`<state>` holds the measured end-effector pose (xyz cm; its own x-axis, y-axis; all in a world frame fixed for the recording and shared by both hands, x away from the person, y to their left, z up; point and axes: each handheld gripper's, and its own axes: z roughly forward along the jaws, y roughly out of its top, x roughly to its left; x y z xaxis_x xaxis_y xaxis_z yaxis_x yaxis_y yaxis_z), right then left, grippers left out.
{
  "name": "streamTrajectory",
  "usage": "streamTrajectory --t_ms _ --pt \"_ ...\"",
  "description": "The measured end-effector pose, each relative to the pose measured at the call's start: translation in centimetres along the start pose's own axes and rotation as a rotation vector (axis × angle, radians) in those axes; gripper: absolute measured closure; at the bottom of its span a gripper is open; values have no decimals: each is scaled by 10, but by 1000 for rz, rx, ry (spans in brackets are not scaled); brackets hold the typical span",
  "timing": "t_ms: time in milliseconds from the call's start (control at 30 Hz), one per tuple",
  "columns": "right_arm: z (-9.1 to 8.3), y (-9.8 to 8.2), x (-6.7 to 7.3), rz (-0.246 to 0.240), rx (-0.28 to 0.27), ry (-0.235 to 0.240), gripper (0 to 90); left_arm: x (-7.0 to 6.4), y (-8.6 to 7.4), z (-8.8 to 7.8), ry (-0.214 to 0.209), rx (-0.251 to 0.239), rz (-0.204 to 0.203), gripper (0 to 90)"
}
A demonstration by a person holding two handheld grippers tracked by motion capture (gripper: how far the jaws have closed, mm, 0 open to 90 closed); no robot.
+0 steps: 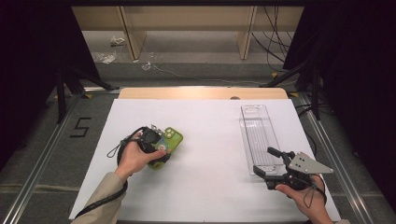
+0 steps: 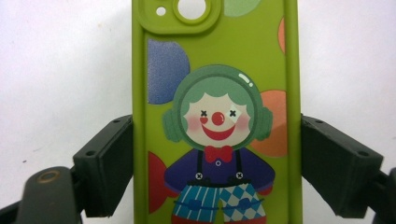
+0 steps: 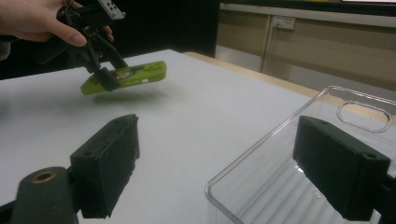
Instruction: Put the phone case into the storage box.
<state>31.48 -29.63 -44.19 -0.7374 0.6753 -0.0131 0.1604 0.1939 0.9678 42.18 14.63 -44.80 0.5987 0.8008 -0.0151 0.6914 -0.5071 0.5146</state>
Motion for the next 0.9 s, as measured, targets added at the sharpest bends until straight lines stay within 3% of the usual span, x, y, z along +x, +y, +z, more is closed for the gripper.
streamTrajectory --t_ms 900 --pt "9 8 4 3 -17 19 156 -30 7 -15 -14 -142 39 162"
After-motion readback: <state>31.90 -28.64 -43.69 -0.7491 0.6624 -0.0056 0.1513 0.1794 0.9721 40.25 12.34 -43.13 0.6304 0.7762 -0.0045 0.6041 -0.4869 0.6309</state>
